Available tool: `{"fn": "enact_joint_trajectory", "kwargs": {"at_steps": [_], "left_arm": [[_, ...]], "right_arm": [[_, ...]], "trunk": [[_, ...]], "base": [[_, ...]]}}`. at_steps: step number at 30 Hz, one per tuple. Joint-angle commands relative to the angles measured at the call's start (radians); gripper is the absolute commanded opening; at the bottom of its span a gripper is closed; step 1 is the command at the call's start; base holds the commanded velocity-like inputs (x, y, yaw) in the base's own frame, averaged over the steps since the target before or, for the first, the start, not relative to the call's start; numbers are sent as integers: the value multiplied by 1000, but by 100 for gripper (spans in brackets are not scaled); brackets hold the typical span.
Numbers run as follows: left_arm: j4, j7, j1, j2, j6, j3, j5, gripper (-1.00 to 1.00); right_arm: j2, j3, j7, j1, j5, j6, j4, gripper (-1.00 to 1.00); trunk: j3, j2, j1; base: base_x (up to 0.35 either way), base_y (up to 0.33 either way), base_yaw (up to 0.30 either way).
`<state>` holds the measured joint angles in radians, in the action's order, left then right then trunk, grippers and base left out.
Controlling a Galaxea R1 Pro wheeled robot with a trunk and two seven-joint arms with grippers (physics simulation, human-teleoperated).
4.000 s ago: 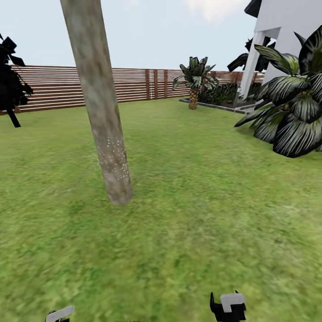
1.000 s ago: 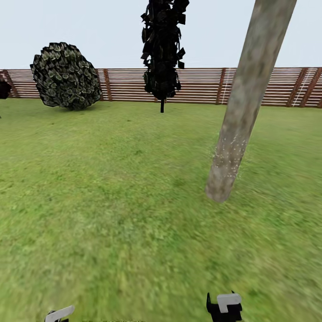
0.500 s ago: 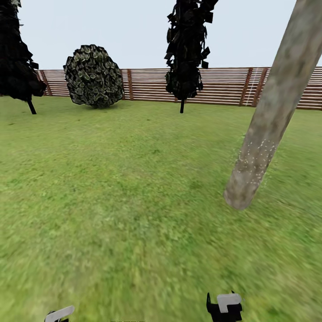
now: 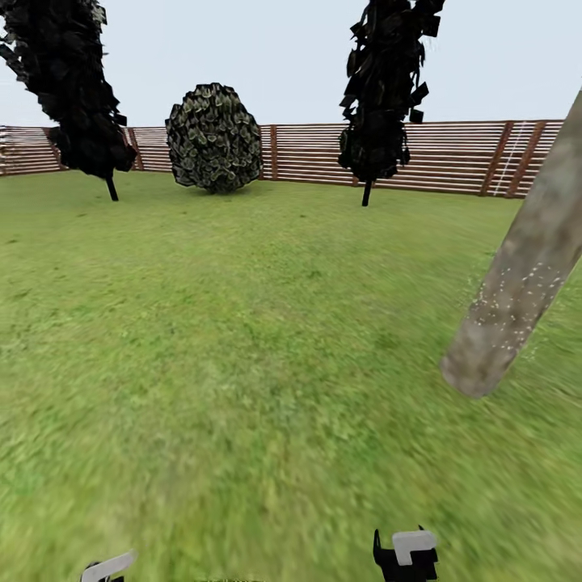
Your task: In the garden, pick up the pesticide atomizer on the floor and spray pesticide onto both trees until each tree trunk is fully covered.
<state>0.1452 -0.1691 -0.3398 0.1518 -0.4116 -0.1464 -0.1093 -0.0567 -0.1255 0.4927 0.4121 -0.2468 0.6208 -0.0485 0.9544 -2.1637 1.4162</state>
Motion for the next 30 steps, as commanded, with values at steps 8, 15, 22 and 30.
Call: {"fn": "enact_joint_trajectory", "kwargs": {"at_steps": [8, 15, 22, 30], "left_arm": [[-1, 2, -1, 0, -4, 2, -10, -100], [-1, 2, -1, 0, -4, 2, -10, -100], [-1, 2, -1, 0, -4, 2, -10, -100], [-1, 2, -1, 0, -4, 2, -10, -100]], "right_arm": [[0, -8, 10, 1, -3, -1, 1, 100], [0, -8, 10, 1, -3, -1, 1, 100], [0, -8, 10, 1, -3, -1, 1, 100], [0, -8, 10, 1, -3, -1, 1, 100]], "trunk": [[1, 0, 0], [1, 0, 0], [1, 0, 0], [1, 0, 0]], "base": [[0, 0, 285], [0, 0, 285], [0, 0, 285], [0, 0, 285]]}}
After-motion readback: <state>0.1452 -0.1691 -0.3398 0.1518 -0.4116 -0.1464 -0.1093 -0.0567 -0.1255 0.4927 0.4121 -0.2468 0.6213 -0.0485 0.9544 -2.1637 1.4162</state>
